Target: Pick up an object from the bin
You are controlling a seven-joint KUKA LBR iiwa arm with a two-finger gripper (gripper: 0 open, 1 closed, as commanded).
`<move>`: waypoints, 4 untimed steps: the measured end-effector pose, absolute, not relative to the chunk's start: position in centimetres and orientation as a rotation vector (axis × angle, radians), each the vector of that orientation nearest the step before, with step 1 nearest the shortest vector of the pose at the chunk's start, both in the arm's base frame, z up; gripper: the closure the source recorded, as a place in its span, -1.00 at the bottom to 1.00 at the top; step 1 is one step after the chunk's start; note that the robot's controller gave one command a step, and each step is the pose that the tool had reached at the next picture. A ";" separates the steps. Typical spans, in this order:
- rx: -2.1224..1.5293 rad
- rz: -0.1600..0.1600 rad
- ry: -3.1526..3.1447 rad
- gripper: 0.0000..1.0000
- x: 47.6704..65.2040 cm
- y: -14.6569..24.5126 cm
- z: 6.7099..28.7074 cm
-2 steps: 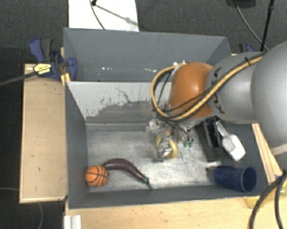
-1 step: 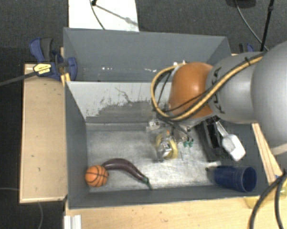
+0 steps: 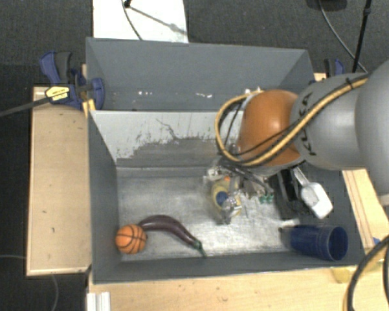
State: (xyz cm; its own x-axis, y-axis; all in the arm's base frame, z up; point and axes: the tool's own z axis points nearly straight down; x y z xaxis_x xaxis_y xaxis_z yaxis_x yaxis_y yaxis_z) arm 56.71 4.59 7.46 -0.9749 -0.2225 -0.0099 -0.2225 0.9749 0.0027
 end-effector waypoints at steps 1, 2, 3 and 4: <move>-0.572 0.003 3.074 1.00 58.5 1.5 7.5; -0.572 0.003 3.074 1.00 58.5 1.5 7.5; -0.530 0.000 3.094 1.00 57.9 -1.7 18.9; -0.530 0.001 3.094 1.00 57.8 -1.7 18.9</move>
Offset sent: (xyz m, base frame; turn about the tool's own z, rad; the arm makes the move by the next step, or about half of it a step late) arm 0.0000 0.0000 0.0000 0.0000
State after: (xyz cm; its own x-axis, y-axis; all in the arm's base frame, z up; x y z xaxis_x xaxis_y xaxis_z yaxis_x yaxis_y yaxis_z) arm 57.85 -1.68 18.93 -0.9430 -0.3327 -0.0024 -0.3327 0.9430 0.0000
